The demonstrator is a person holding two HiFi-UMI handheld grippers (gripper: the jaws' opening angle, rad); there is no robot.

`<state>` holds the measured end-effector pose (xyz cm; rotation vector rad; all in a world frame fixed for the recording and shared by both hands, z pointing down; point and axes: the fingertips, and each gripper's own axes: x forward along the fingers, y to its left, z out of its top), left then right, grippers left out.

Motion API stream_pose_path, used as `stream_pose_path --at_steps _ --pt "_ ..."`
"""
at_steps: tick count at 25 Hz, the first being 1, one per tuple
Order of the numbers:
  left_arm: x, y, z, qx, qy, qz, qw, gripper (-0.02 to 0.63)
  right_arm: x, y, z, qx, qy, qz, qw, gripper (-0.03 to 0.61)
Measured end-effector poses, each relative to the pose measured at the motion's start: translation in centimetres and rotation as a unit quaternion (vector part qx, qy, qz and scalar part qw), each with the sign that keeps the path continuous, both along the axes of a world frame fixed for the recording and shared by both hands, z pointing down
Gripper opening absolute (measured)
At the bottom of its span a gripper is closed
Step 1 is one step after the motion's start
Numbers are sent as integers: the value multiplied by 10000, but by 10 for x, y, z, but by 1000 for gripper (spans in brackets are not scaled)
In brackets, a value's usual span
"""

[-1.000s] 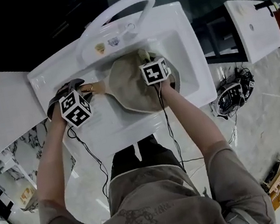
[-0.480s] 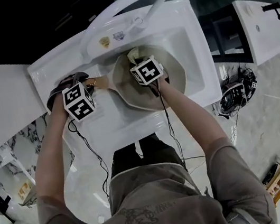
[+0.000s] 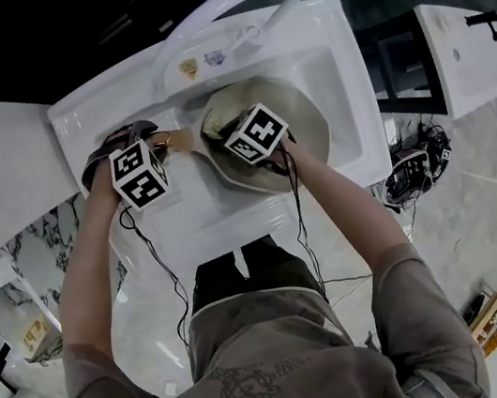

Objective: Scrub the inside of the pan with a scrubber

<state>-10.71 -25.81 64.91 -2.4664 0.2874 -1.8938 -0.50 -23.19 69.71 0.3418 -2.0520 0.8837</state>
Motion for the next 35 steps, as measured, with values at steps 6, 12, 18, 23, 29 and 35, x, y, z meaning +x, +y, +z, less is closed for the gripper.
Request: stream_pose_path --at_steps 6,12,18,23,29,35 --pt "1 0 -1 -35 19 -5 10000 190 -3 46 -42 -867 -755 -835 9898 72" --pt "0 1 0 -42 27 4 10000 190 22 85 -82 -1684 -1160 -1595 9658 69" --pt "1 1 -1 -67 69 -10 10000 190 52 96 -116 -2065 -1397 -1823 9511 67" --pt "1 3 -2 -78 115 13 9999 190 65 53 -143 -996 -1547 -1069 9771 66" --pt "2 3 -1 -96 188 50 9998 190 103 -47 -120 2145 423 -110 9758 66" --pt "2 3 -1 -76 222 11 9997 190 129 -69 -46 3423 2857 -1572 8812 66"
